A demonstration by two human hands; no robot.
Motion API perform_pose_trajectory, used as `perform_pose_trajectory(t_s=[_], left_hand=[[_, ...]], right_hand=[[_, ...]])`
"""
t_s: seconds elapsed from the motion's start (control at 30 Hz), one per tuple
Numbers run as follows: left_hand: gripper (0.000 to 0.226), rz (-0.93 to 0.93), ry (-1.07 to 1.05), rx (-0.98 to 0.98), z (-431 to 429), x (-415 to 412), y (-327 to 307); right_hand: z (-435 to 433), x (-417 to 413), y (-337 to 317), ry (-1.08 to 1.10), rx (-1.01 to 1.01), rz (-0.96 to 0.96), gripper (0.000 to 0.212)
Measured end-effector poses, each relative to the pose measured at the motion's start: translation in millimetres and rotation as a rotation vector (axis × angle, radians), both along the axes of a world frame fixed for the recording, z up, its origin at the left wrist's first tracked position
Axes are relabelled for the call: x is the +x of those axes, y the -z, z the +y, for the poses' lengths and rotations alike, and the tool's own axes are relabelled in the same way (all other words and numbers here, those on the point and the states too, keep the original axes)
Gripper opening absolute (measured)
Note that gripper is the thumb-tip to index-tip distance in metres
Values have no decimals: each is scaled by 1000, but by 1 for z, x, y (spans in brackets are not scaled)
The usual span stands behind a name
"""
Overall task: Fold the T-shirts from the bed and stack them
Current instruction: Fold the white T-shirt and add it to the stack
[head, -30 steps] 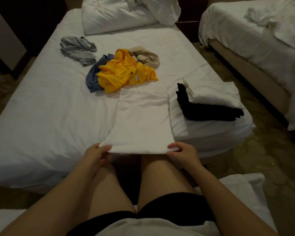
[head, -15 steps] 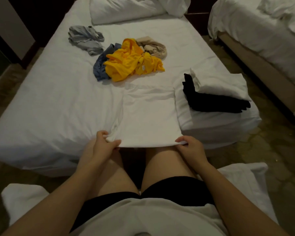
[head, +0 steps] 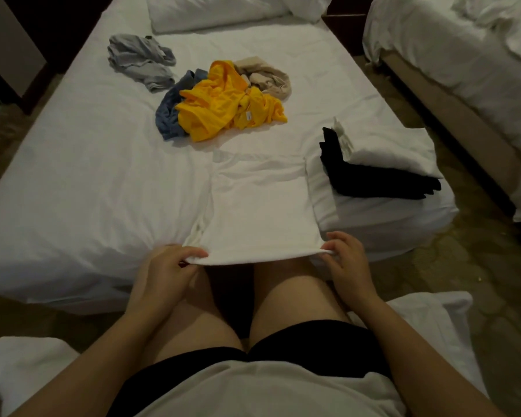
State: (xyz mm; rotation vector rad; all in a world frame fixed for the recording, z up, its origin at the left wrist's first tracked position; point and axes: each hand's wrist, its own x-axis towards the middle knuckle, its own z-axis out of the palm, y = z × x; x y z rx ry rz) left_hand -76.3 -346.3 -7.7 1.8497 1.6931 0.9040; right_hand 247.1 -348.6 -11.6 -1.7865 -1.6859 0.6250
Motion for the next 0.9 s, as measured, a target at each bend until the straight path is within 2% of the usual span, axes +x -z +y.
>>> perform_pose_trajectory(t_s=[0.1, 0.17, 0.23, 0.3, 0.47, 0.63, 0.77, 0.9], left_hand=[[17, -185, -154, 16, 23, 12, -5], [11, -292, -284, 17, 48, 23, -19], [9, -365, -329, 19, 74, 31, -31], [5, -342, -318, -12, 99, 38, -36], [14, -271, -358, -26, 163, 52, -27], [14, -195, -395, -39, 229, 52, 3], [19, -138, -416, -3, 267, 52, 26], [25, -75, -427, -20, 287, 52, 45]], right_hand=[[25, -5, -11, 49, 119, 84, 18], [52, -8, -20, 128, 109, 198, 11], [80, -11, -26, 196, 63, 284, 5], [107, -13, -28, 218, 74, 290, 8], [176, -22, -19, 288, 79, 294, 13], [236, -23, 8, 309, 47, 269, 13], [273, -23, 30, 338, -28, 337, 13], [292, -18, 49, 339, -51, 240, 16]])
